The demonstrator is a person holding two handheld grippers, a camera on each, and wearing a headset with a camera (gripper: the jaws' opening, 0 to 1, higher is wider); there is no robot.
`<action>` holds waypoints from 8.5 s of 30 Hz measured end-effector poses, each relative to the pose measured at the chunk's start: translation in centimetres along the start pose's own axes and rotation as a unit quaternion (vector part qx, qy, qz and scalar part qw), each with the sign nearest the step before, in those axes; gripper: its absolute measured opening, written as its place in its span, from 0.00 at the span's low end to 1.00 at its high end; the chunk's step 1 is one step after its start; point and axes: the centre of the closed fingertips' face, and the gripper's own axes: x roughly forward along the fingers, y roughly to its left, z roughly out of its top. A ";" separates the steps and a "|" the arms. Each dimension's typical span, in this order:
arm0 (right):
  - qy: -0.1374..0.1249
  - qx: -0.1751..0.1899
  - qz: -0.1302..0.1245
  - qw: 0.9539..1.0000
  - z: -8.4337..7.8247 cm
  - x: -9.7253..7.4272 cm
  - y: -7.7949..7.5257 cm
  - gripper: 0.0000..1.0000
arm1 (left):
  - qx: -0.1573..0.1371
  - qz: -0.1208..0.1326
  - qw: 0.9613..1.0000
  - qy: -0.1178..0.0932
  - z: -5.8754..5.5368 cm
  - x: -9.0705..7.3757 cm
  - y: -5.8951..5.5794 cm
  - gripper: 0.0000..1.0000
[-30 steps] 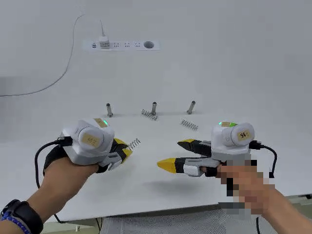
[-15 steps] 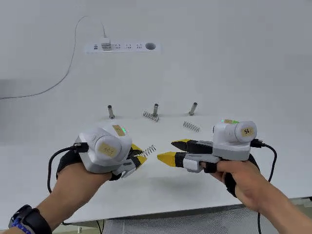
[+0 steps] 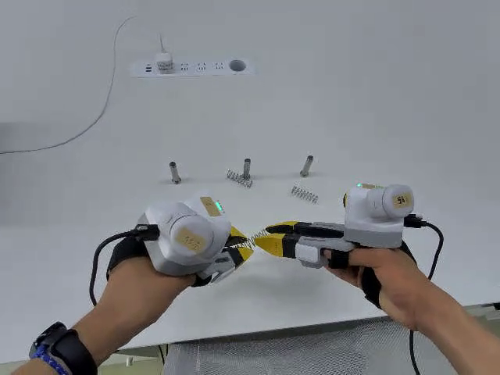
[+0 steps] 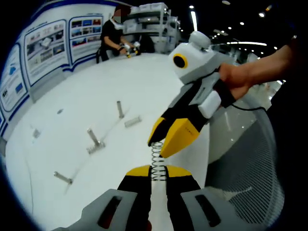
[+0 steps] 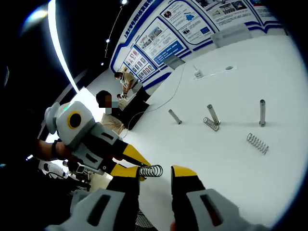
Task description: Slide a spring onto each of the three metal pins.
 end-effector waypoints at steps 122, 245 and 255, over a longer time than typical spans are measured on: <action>0.225 -0.295 0.086 0.925 1.9 -0.2 4.2 0.12 | 0.025 -0.050 0.994 -0.091 3.4 -1.3 0.2 0.11; 0.276 -0.369 0.044 0.886 10.5 17.2 -3.4 0.12 | -0.240 0.202 0.947 -0.072 -10.3 -9.2 12.5 0.69; 0.281 -0.374 0.046 0.883 10.4 18.1 -3.1 0.12 | -0.245 0.201 0.946 -0.071 -10.6 -9.6 12.5 0.73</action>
